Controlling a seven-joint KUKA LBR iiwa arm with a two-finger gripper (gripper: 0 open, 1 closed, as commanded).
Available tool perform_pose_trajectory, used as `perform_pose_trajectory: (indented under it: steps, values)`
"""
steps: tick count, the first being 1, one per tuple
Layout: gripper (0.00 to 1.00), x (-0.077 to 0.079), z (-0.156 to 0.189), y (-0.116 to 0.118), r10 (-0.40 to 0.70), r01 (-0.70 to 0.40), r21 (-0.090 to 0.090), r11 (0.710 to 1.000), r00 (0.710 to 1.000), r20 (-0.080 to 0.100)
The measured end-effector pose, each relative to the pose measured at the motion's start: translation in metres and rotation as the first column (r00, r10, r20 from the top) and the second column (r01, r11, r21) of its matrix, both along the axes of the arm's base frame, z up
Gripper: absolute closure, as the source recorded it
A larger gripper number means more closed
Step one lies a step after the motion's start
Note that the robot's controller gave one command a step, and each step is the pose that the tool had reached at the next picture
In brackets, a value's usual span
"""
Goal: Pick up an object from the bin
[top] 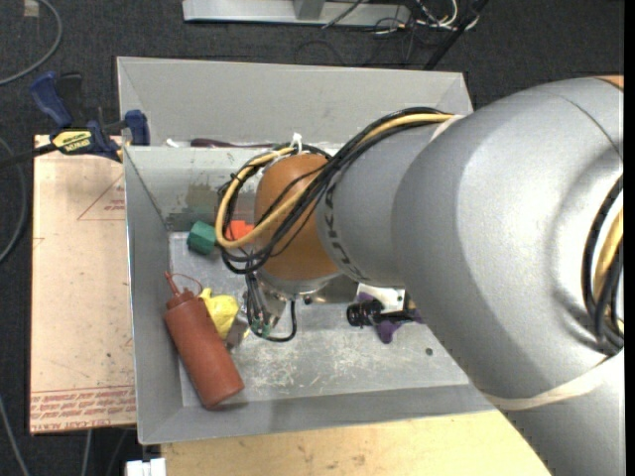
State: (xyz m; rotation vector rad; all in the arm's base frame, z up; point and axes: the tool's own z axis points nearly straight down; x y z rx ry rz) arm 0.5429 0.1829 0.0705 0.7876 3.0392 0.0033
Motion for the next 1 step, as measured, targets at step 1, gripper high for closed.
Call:
perform_pose_trajectory:
  steps: [1]
  values:
    - [1.00,0.0001,0.0001,0.0000,0.000,0.000,0.000,1.000,1.000,0.000]
